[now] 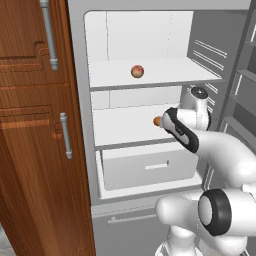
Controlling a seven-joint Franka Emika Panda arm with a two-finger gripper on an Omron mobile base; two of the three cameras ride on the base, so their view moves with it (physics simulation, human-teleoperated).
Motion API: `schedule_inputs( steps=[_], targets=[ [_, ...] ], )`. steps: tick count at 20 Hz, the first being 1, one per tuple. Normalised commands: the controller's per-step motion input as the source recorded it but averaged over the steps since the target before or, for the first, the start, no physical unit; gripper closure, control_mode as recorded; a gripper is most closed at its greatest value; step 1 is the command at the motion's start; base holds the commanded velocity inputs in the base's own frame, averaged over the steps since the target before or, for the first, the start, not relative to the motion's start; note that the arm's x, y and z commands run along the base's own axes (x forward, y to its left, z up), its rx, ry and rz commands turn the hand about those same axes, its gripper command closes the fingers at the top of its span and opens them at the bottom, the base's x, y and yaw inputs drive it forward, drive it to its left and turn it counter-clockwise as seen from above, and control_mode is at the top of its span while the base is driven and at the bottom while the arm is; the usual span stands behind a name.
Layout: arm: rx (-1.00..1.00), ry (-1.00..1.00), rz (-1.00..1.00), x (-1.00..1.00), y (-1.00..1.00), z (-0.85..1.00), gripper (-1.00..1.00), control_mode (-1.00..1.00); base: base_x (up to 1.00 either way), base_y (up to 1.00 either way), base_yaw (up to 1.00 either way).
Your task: Place the cold items (peach and tangerine) from the fridge in one tupperware on the dining counter. Place the warm items (hot dog and kebab skewer) in the stove area in another tupperware.
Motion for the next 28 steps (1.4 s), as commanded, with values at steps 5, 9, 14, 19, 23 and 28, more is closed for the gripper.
schedule_inputs(
  steps=[5, 9, 14, 19, 23, 28],
  targets=[
    [-0.01, -0.01, 0.00, 0.38, 0.00, -0.29, -1.00, -1.00, 0.00, 0.00, 0.00],
    [0.00, 0.00, 0.00, 0.37, 0.00, -0.16, -1.00, -1.00, 0.00, 0.00, 0.00],
    [0.00, 0.00, 0.00, 0.35, 0.00, -0.09, -1.00, -1.00, 0.00, 0.00, 0.00],
    [0.00, 0.00, 0.00, 0.35, 0.00, -0.08, -1.00, -1.00, 0.00, 0.00, 0.00],
    [0.00, 0.00, 0.00, 0.29, 0.00, -0.11, -1.00, -1.00, 0.00, 0.00, 0.00],
    [0.00, 0.00, 0.00, 0.22, 0.00, -0.18, -1.00, -1.00, 0.00, 0.00, 0.00]
  ],
)
